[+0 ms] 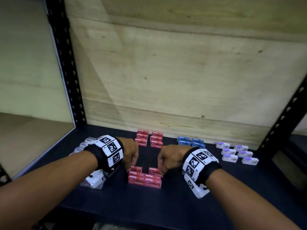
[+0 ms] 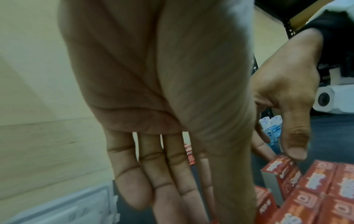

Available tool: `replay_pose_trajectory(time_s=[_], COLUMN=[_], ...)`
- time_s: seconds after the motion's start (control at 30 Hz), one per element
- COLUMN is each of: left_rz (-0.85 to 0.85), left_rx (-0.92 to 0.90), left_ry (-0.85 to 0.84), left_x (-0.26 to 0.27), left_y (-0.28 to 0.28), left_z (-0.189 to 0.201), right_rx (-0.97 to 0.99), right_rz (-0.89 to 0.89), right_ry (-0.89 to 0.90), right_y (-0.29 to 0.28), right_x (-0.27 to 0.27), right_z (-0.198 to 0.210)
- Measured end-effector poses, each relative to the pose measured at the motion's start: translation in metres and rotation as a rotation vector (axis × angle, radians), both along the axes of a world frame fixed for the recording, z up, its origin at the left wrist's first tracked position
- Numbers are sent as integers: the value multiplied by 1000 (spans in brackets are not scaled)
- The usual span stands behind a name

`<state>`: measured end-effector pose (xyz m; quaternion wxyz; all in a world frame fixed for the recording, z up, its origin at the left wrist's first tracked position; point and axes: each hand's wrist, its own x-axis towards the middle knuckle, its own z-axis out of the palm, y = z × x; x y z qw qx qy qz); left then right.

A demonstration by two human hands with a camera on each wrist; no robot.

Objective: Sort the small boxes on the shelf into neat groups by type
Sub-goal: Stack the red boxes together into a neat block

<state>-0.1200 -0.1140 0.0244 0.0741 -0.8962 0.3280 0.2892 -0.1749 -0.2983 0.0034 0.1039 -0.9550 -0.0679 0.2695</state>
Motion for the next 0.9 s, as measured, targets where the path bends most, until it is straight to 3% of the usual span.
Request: replay_pose_trajectory(time_s=[0.3, 0.47, 0.6, 0.9], left_rz=[22, -47, -51, -38], left_rx=[3, 36, 9, -35], left_ry=[-24, -18, 50, 15], left_x=[-14, -21, -28, -35], left_y=[9, 14, 17, 12], left_z=[1, 1, 2, -9], right_rx=[19, 44, 76, -2], right_rz=[-5, -19, -22, 24], right_ry=[61, 113, 187, 114], right_y=[1, 3, 9, 26], right_x=[-11, -15, -22, -32], right_z=[-1, 2, 4, 6])
